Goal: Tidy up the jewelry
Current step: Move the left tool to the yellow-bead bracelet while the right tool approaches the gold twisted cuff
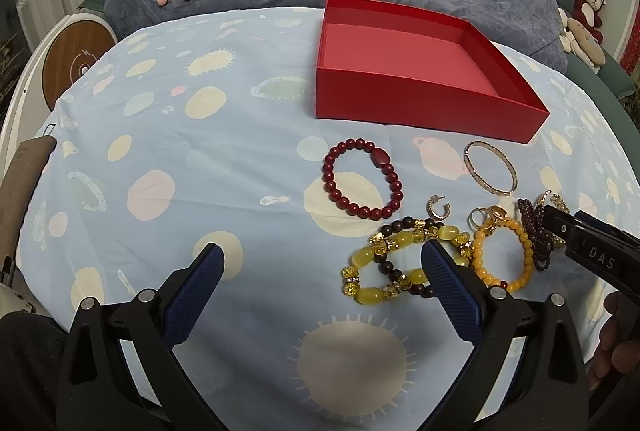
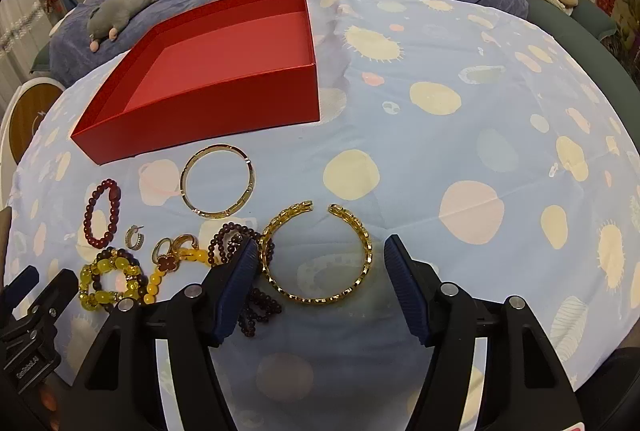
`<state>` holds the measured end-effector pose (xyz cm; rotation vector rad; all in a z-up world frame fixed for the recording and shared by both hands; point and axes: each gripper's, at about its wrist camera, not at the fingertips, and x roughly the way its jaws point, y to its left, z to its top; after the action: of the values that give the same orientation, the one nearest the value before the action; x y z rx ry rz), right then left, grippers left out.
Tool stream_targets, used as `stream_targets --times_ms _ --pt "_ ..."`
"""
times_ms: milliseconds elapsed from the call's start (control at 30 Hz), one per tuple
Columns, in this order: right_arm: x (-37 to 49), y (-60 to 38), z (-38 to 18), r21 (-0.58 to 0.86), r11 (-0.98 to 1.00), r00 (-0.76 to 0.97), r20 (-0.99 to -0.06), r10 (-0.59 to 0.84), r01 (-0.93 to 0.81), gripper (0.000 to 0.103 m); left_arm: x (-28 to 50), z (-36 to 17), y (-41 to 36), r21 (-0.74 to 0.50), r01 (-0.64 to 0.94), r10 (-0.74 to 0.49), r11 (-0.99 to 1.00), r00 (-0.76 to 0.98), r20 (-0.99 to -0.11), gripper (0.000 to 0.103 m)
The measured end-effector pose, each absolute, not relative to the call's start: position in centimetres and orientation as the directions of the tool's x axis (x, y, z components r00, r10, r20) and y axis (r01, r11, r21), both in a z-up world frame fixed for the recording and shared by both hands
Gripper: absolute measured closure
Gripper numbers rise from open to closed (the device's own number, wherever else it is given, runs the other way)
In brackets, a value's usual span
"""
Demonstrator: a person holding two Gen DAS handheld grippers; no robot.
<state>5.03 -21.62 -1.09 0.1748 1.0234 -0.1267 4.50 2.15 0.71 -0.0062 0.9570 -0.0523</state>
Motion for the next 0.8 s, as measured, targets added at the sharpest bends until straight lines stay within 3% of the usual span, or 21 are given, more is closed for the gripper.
stream_targets --times_ms 633,800 --pt "4.8 -21.7 -1.1 0.077 0.983 0.531 -0.847 -0.025 0.169 0.046 4.6 -0.3 1.9 -0.048 0.058 -0.072 0.997 0.546 -0.835 0.009" --pt "3.9 -22.2 -0.1 0.094 0.979 0.544 -0.839 -0.020 0.181 0.046 4.8 -0.4 2.3 -0.055 0.056 -0.076 0.997 0.545 -0.835 0.013"
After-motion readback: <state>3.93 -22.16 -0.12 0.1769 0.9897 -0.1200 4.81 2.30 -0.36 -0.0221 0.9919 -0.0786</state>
